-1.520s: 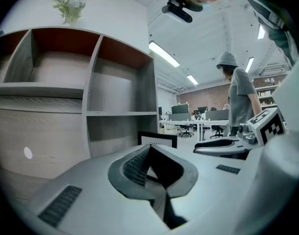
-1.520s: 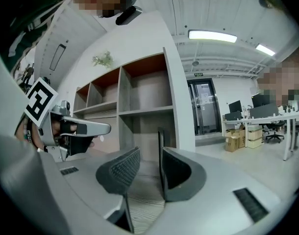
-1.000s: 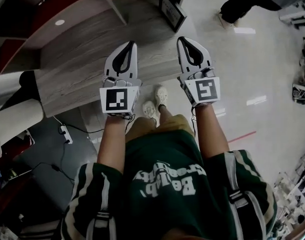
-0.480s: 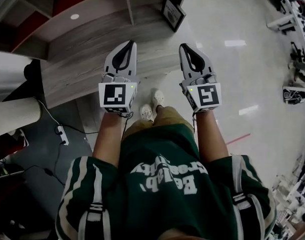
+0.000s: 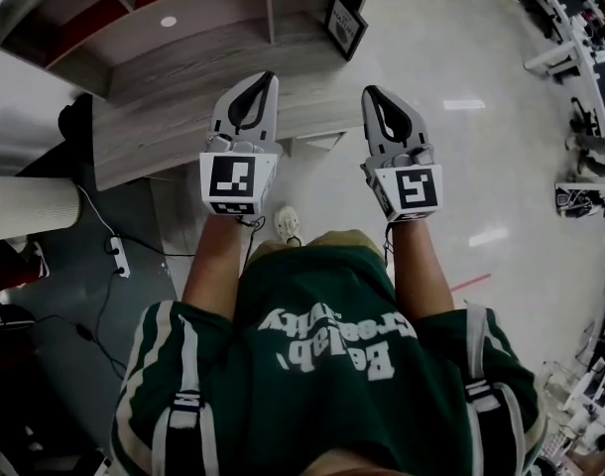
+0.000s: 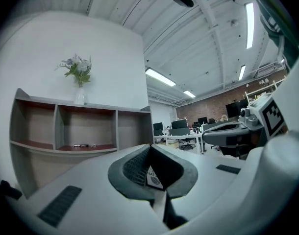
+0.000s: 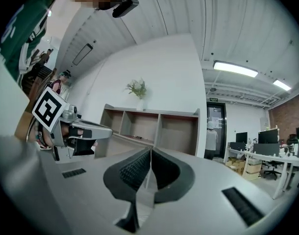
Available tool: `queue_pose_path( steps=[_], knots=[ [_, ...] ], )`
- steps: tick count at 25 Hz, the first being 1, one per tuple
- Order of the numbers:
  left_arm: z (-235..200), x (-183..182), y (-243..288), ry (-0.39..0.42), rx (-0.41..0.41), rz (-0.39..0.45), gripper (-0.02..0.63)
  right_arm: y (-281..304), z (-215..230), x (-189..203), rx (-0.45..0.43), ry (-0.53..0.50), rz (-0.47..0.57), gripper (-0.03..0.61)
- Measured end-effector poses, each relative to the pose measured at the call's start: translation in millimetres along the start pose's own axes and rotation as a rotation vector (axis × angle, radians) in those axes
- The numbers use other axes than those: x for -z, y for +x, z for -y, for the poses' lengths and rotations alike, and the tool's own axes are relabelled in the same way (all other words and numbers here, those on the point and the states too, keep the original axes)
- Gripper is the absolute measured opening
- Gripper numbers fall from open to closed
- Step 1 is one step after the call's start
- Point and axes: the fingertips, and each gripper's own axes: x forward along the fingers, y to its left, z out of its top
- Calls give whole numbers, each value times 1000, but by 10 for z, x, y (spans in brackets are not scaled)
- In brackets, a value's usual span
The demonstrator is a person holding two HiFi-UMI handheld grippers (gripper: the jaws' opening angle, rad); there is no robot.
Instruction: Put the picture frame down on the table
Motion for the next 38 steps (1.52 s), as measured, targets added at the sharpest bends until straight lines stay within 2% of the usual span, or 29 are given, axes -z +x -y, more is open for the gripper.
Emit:
queue_pose_path(
  steps=[5,11,19,28,38],
  knots=[
    [395,-86,-339,19,-6,-10,18,-369,-115,-179,-43,-19,65,37],
    [903,-229,-811,19,-40,0,18,-1037,-249,-311,-91,14,97,37],
    [1610,-385,-1481,58,-76,6,18,-2039,-316,-419,-86,44,142,37],
    [1962,-433,-2125,78,-113,-17,18,-2697,-491,-369,-97,81,122,37],
    [2133,-570,-2589,95,-124,-1,18,-3007,-764,-417,-133,44,144,37]
  ],
)
